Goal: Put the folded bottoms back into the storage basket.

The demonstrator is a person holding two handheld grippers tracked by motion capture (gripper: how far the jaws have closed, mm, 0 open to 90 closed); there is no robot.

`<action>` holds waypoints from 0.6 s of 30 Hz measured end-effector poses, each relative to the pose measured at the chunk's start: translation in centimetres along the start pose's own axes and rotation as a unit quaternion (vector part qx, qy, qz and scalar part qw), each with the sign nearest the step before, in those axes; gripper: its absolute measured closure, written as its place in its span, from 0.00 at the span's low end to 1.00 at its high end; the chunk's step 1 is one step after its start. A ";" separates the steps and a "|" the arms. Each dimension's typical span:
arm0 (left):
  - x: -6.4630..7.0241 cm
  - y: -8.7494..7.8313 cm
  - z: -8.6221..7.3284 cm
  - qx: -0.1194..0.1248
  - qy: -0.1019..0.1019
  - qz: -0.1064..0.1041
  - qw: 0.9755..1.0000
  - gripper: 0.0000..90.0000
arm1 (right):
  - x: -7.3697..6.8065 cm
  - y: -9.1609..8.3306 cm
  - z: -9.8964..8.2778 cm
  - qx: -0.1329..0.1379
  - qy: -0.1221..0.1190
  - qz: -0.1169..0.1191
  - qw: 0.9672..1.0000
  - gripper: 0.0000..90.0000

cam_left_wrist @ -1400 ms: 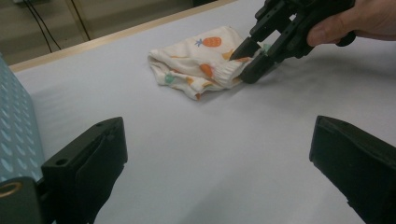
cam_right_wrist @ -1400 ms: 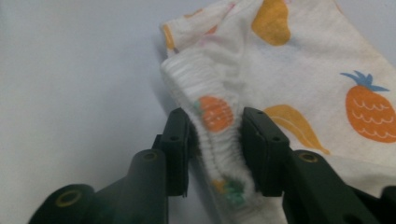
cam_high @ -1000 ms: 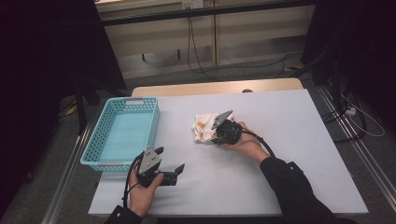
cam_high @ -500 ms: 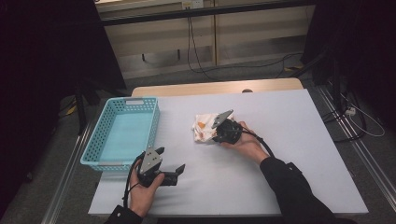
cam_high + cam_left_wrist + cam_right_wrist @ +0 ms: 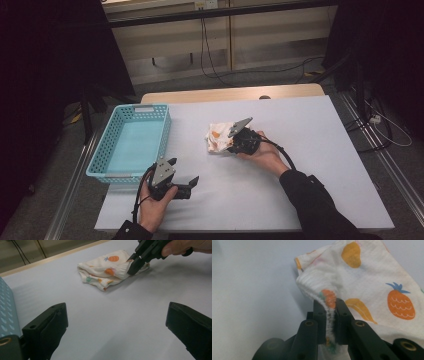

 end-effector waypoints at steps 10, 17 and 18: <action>-0.1 0.1 0.7 0.001 -0.030 0.001 1.000 0.04 | -0.5 -0.5 0.0 0.001 -0.002 0.009 1.000 0.91; -0.2 0.8 1.6 -0.010 -0.025 -0.009 1.000 0.06 | -0.9 -0.8 -0.1 0.001 -0.005 0.013 1.000 0.91; -0.1 1.0 1.8 -0.012 -0.020 -0.005 1.000 0.06 | -0.9 -0.8 -0.1 0.001 -0.005 0.013 1.000 0.91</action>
Point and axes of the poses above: each handheld gripper's, and its own axes: y roughly forward along the jaws, z roughly out of its top, x roughly to its right, the point moved 2 cm from there along y, roughly forward along the jaws, and after that the axes turned 1 degree about y, right-handed, at the moved point
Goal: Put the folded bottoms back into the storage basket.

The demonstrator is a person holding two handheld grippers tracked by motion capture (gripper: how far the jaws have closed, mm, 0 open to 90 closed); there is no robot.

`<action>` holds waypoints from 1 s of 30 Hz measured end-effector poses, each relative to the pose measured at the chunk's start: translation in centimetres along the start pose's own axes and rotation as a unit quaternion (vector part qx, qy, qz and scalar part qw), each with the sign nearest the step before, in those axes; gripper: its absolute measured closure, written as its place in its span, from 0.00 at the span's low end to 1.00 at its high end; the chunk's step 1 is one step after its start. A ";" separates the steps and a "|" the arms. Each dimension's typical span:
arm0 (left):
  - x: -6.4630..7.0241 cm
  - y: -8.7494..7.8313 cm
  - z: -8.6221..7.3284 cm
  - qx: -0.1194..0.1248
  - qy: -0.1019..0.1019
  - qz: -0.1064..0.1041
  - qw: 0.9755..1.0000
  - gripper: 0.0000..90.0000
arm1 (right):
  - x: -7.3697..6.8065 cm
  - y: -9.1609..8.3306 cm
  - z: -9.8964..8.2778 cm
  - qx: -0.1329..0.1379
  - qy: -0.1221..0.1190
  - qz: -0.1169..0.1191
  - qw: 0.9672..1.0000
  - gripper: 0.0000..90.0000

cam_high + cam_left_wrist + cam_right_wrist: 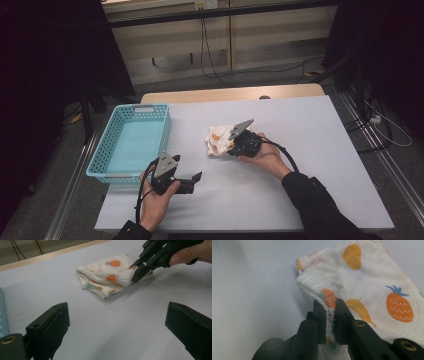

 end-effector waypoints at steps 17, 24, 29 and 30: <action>-1.1 3.0 2.6 -0.006 0.012 0.006 1.000 0.08 | -1.4 -0.7 -0.8 0.006 0.002 0.014 1.000 0.91; -1.4 5.0 3.6 -0.015 0.021 0.014 1.000 0.12 | -1.8 -1.2 -0.9 0.010 0.005 0.020 1.000 0.91; -2.0 6.3 4.2 -0.017 0.021 0.024 0.999 0.13 | -2.4 -1.4 -1.1 0.007 -0.001 0.021 1.000 0.91; -2.2 6.8 4.4 -0.019 0.010 0.011 1.000 0.13 | -2.5 -1.5 -1.1 0.005 -0.004 0.021 1.000 0.91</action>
Point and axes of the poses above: each handheld gripper's, and its own axes: y roughly forward along the jaws, z roughly out of its top, x roughly to its right, the point moved 2 cm from there along y, roughly forward along the jaws, and after that the axes turned 1 degree about y, right-handed, at the moved point
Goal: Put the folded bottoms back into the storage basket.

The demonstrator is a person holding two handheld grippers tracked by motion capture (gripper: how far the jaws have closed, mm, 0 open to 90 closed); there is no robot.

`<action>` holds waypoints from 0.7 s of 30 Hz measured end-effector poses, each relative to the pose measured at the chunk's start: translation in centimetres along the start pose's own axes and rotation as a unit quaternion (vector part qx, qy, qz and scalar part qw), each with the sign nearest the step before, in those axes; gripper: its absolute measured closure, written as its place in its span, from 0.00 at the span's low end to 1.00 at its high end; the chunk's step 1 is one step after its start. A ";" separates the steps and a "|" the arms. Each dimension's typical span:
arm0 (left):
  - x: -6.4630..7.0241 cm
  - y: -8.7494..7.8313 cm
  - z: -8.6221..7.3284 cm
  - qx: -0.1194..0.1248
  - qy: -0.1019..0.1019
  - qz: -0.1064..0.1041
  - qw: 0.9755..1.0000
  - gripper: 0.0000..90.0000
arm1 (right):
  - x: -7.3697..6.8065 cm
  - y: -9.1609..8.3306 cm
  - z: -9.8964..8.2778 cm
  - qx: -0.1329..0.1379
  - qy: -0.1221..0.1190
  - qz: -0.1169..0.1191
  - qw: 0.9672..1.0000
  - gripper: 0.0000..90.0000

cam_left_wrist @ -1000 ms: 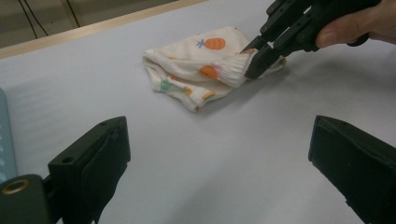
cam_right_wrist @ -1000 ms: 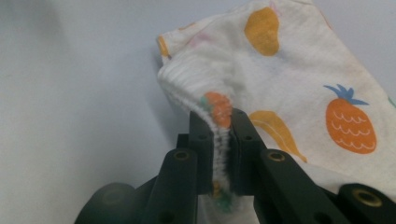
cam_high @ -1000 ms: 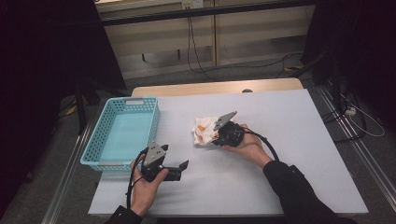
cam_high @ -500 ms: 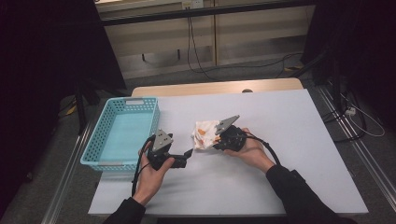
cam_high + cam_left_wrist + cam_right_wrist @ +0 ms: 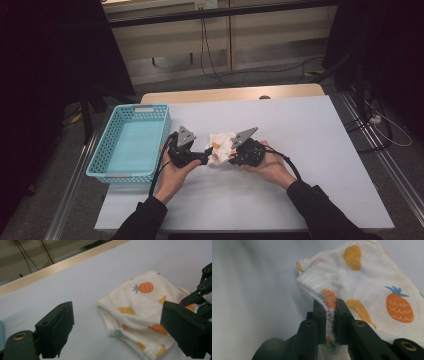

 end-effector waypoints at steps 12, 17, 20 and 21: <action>-0.4 2.8 1.1 -0.019 -0.001 -0.001 1.000 0.19 | -0.7 0.1 -0.1 0.003 0.000 0.006 1.000 0.91; -1.1 4.0 1.3 -0.028 -0.015 0.000 0.999 0.26 | -0.7 0.2 -0.3 0.006 0.004 0.007 1.000 0.91; -1.6 4.6 1.4 -0.035 -0.029 0.003 0.999 0.29 | -0.8 0.3 -0.4 0.004 0.004 0.007 1.000 0.91; -1.7 4.8 1.3 -0.036 -0.035 0.004 0.999 0.30 | -0.8 0.3 -0.4 0.005 0.003 0.007 1.000 0.91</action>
Point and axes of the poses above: each handheld gripper's, and its own axes: y roughly forward along the jaws, z roughly out of its top, x roughly to its right, the point moved 2 cm from there along y, roughly forward along the jaws, and after that the axes turned 1 degree about y, right-handed, at the moved point
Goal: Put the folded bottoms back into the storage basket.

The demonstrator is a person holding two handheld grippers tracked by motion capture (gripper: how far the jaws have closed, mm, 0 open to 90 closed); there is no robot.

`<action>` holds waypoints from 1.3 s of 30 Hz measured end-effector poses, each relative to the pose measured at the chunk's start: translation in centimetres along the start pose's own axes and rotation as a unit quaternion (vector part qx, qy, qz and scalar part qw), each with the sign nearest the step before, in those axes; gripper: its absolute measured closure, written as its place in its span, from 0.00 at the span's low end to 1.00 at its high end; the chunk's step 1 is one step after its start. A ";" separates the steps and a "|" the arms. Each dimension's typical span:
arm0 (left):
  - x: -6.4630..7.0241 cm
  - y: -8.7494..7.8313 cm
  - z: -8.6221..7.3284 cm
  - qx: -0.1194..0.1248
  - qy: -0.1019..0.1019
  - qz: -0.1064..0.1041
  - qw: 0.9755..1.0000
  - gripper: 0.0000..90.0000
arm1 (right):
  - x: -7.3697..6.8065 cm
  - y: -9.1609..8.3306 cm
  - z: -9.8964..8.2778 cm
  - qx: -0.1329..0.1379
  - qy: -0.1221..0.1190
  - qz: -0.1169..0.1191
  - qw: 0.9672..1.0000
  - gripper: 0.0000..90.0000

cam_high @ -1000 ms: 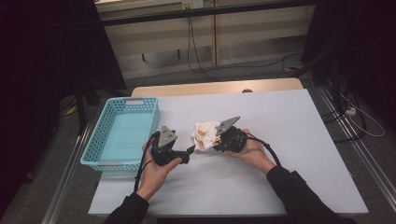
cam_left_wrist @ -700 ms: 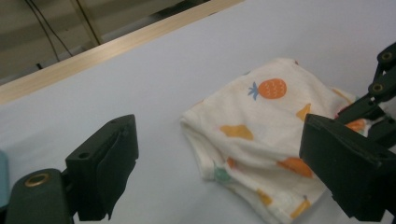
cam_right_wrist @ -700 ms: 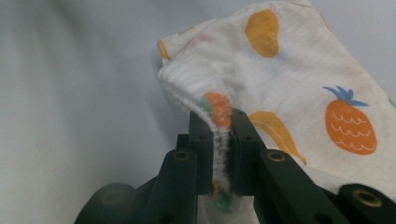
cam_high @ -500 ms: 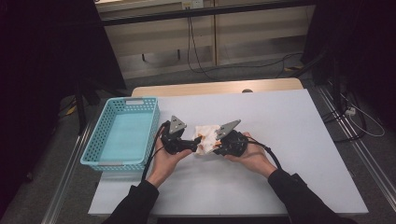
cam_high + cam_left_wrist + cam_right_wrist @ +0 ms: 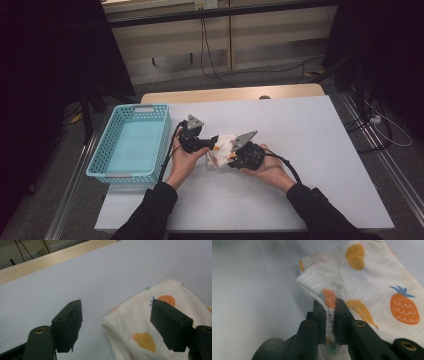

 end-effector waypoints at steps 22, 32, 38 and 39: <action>-2.0 3.6 -1.7 -0.059 -0.022 -0.030 0.998 0.54 | 0.0 0.2 -0.2 0.001 0.002 0.002 1.000 0.91; -1.6 4.1 -1.8 -0.059 -0.029 -0.049 0.997 0.61 | -0.1 0.3 -0.2 0.001 -0.001 0.001 1.000 0.91; -1.3 4.1 -1.7 -0.062 -0.030 -0.045 0.997 0.65 | -0.1 0.3 -0.2 0.001 -0.001 0.001 1.000 0.91; -1.2 4.1 -1.7 -0.063 -0.030 -0.047 0.996 0.67 | -0.1 0.3 -0.2 0.001 -0.001 0.002 1.000 0.91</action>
Point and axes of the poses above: each handheld gripper's, and its own axes: y roughly forward along the jaws, z roughly out of its top, x roughly to its right, the point moved 2 cm from there along y, roughly forward along the jaws, and after that the axes turned 1 degree about y, right-handed, at the moved point
